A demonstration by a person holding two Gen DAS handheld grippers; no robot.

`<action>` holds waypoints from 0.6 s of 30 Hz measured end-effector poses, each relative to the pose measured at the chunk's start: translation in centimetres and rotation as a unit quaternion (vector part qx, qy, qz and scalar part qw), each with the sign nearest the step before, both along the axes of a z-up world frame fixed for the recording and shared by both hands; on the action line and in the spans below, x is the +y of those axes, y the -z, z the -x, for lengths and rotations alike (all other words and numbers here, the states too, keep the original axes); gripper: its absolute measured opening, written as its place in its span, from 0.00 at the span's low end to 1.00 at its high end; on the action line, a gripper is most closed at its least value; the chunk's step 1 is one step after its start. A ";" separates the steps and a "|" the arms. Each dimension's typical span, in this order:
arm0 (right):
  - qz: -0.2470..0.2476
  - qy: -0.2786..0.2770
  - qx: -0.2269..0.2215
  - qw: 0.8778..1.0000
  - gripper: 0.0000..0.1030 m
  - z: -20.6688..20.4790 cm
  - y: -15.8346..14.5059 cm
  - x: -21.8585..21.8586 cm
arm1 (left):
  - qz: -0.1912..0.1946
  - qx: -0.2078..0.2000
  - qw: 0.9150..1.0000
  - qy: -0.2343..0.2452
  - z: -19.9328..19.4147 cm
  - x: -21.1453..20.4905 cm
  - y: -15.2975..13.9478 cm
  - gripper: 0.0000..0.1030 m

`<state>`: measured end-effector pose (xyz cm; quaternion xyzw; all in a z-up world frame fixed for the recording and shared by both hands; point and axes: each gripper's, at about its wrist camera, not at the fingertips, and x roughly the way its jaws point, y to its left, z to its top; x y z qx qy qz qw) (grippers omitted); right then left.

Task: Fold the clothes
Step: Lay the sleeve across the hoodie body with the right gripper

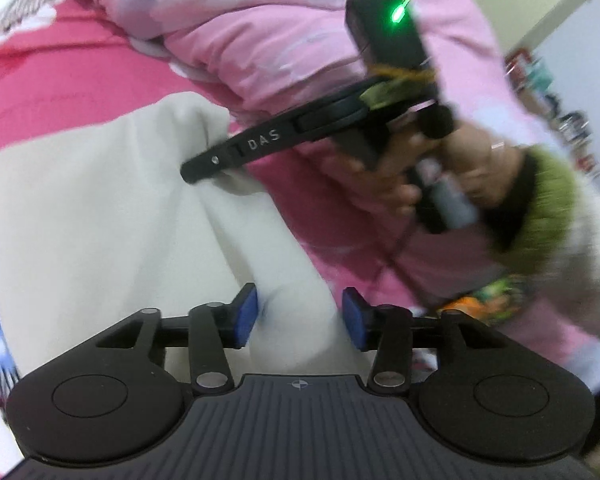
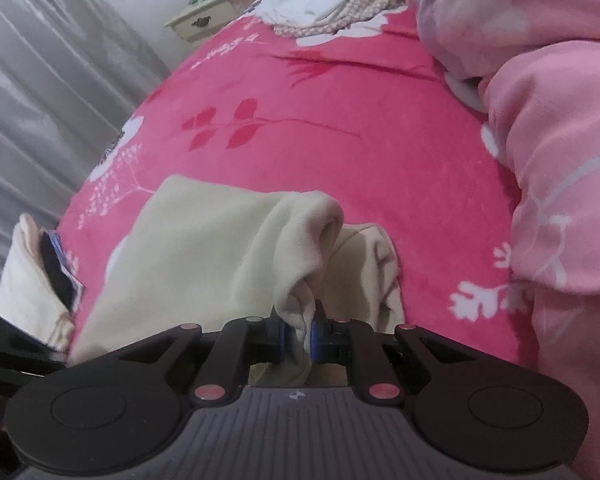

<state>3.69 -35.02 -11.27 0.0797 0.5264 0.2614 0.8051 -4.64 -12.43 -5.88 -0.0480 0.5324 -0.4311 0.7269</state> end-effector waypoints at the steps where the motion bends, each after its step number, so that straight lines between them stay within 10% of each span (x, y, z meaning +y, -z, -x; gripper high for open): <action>1: 0.003 -0.001 -0.002 1.000 0.11 0.0 0.0 0.0 | 0.017 0.012 1.000 -0.001 0.1 0.9 -0.4 0.46; 5: 0.039 -0.021 -0.026 0.999 0.11 0.4 0.0 0.5 | 0.028 -0.002 0.999 -0.028 0.7 3.5 -1.7 0.46; 18: 0.095 -0.018 -0.118 0.988 0.08 2.0 -2.6 1.2 | -0.103 -0.100 0.984 -0.101 2.6 7.1 2.3 0.46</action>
